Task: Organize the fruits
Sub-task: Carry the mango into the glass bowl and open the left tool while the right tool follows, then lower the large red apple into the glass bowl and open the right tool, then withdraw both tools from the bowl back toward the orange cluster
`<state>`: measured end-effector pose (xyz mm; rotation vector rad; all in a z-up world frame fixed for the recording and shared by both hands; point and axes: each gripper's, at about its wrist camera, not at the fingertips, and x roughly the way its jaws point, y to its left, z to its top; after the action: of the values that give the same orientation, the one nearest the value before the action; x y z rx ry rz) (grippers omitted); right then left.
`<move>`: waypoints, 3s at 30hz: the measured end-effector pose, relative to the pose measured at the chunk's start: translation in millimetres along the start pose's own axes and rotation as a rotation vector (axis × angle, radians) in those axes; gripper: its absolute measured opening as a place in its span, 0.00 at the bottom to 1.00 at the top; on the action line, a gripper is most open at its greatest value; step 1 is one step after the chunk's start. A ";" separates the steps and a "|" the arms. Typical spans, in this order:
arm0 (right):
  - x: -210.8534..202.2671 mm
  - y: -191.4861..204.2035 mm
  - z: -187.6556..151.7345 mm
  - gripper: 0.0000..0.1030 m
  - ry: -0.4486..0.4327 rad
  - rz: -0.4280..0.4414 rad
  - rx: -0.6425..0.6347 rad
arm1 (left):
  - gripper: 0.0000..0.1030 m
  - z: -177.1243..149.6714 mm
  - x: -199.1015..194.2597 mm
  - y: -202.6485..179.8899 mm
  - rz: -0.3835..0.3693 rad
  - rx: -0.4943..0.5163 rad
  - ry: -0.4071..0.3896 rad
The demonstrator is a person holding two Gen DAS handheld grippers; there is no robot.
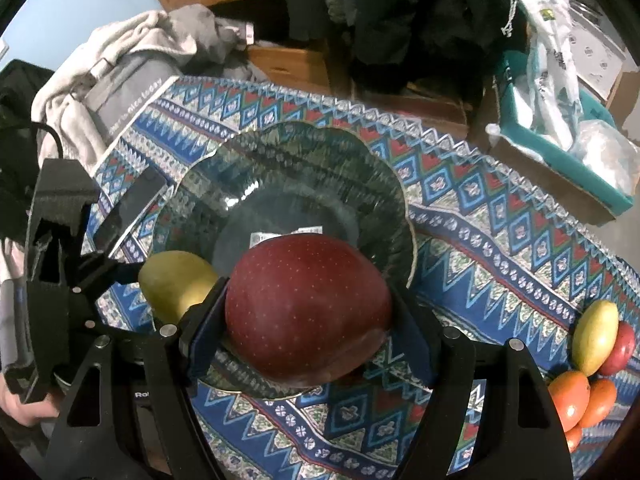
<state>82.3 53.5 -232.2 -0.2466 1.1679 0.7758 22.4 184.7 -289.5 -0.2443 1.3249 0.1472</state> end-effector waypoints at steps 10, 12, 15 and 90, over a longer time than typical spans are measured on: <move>16.8 1.3 -4.3 0.75 0.041 0.010 -0.005 | 0.78 0.5 -2.8 -5.4 0.033 0.043 -0.025; 19.0 0.6 -4.6 0.75 0.048 0.011 0.001 | 0.78 1.7 -6.2 -3.7 0.028 0.040 -0.028; 24.0 -1.0 -5.2 0.75 0.062 0.014 0.009 | 0.78 0.9 -5.5 -0.7 0.017 0.026 -0.008; -222.4 -160.5 -117.4 0.75 -0.248 -0.253 0.336 | 0.79 -2.1 -120.4 -197.5 -0.109 0.319 -0.192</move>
<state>64.2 -220.0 -114.5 -0.0153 0.9889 0.3672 39.9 -2.5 -154.8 -0.0302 1.1219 -0.1305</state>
